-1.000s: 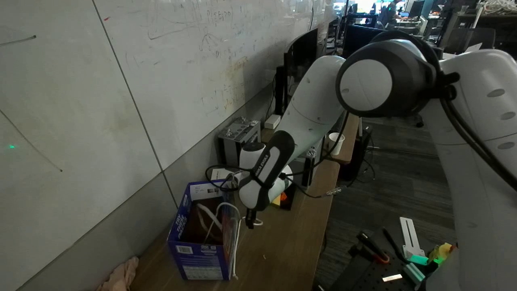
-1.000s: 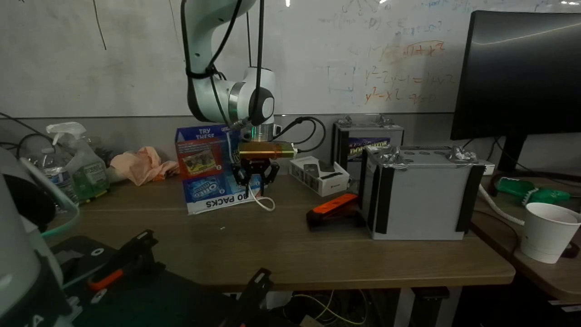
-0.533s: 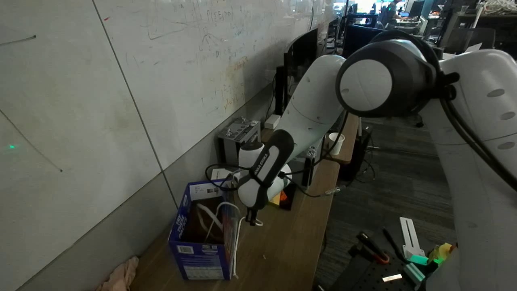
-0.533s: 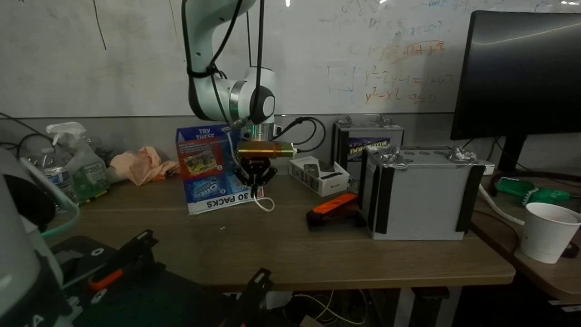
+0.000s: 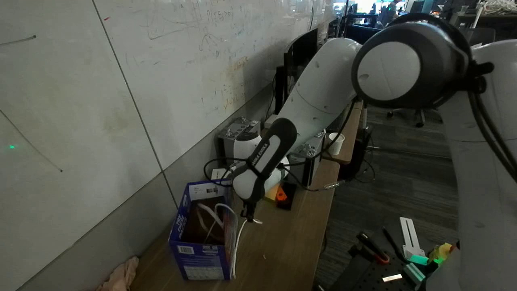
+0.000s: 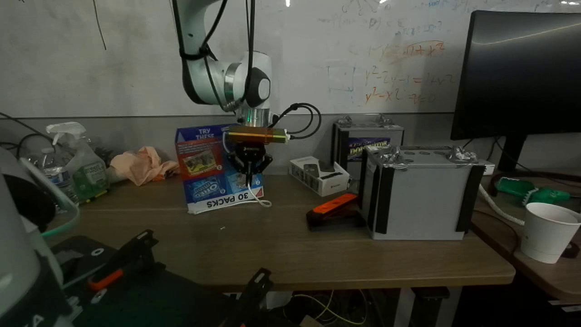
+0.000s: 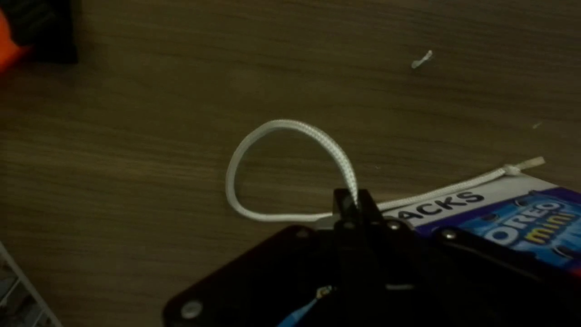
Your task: Put the ropes in the box, one at a time
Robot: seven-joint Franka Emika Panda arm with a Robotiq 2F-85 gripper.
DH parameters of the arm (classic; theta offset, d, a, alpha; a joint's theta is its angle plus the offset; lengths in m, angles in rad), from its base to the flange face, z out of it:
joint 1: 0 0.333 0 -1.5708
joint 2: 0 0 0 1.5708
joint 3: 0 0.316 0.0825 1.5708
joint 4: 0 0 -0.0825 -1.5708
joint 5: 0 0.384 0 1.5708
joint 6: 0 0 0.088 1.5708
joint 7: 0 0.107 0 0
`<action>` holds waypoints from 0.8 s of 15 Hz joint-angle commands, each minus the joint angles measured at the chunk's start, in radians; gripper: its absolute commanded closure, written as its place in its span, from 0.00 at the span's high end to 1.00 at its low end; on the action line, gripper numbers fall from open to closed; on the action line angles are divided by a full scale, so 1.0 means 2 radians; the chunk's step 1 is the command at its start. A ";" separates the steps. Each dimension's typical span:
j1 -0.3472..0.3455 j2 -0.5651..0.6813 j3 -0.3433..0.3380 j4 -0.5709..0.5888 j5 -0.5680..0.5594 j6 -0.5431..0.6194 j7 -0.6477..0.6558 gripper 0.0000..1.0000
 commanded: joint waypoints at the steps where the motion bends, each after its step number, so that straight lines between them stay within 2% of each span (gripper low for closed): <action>1: 0.012 -0.112 0.006 -0.057 0.026 -0.022 0.057 0.01; 6: 0.053 -0.235 -0.006 -0.085 0.048 -0.013 0.188 0.01; 9: 0.081 -0.301 -0.013 -0.078 0.012 -0.026 0.301 0.01; 12: 0.085 -0.361 0.000 -0.057 -0.030 -0.060 0.415 0.01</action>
